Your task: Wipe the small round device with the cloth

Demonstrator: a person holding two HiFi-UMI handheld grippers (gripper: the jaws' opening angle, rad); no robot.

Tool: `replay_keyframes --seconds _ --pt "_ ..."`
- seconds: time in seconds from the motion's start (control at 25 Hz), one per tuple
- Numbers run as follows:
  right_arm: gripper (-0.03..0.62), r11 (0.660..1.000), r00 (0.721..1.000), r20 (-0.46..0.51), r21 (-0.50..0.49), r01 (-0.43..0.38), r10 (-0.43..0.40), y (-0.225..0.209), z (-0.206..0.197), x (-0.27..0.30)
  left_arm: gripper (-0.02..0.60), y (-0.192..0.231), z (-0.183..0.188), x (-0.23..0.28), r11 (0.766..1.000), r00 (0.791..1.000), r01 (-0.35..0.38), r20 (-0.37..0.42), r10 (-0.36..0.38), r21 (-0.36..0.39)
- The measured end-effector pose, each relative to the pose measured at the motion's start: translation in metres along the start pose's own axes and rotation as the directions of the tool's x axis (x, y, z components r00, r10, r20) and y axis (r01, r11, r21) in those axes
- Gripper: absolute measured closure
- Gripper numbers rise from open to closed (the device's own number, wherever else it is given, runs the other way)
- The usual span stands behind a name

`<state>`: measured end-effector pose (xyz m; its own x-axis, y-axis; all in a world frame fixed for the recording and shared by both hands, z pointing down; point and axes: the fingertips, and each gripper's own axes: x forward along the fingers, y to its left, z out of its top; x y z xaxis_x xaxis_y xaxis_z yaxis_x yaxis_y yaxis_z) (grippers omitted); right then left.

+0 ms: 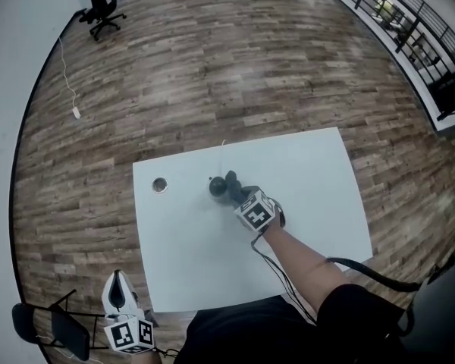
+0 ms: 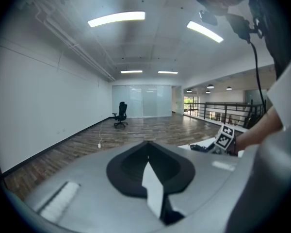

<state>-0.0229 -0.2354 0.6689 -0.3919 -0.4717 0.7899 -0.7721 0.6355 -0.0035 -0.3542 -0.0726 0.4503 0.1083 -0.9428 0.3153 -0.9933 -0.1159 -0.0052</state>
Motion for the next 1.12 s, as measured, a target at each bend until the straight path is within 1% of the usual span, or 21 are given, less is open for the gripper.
replay_keyframes --seconds 0.16,0.28,0.36,0.52,0.64,0.96,1.12 --pt "0.471 0.997 0.993 0.085 -0.012 0.08 -0.079 -0.018 0.031 -0.023 0.574 0.001 0.0 0.01 1.0 0.999 0.025 0.02 -0.025 -0.01" --pt "0.471 0.994 0.986 0.136 -0.037 0.107 -0.101 -0.021 0.058 -0.036 0.574 0.0 0.002 0.013 0.999 0.999 0.044 0.033 -0.043 -0.016" --pt "0.471 0.992 0.983 0.151 -0.055 0.115 -0.106 -0.019 0.069 -0.039 0.574 0.002 0.002 0.013 0.998 0.998 0.05 0.04 -0.049 -0.025" --pt "0.471 0.991 0.986 0.14 -0.09 0.103 -0.09 -0.008 0.076 -0.033 0.574 0.011 -0.004 0.008 0.999 0.999 0.038 0.03 -0.037 -0.029" --pt "0.471 0.99 0.99 0.119 -0.109 0.086 -0.072 0.002 0.073 -0.028 0.574 0.016 -0.008 0.004 0.999 0.999 0.025 0.025 -0.024 -0.037" --pt "0.471 0.984 0.994 0.095 -0.16 0.074 -0.059 0.012 0.073 -0.027 0.574 0.02 -0.016 -0.002 0.998 1.0 0.008 0.026 -0.007 -0.061" --pt "0.471 0.986 0.995 0.089 -0.158 0.061 -0.048 0.017 0.073 -0.027 0.574 0.02 -0.018 -0.004 0.997 0.999 0.002 0.036 0.001 -0.074"
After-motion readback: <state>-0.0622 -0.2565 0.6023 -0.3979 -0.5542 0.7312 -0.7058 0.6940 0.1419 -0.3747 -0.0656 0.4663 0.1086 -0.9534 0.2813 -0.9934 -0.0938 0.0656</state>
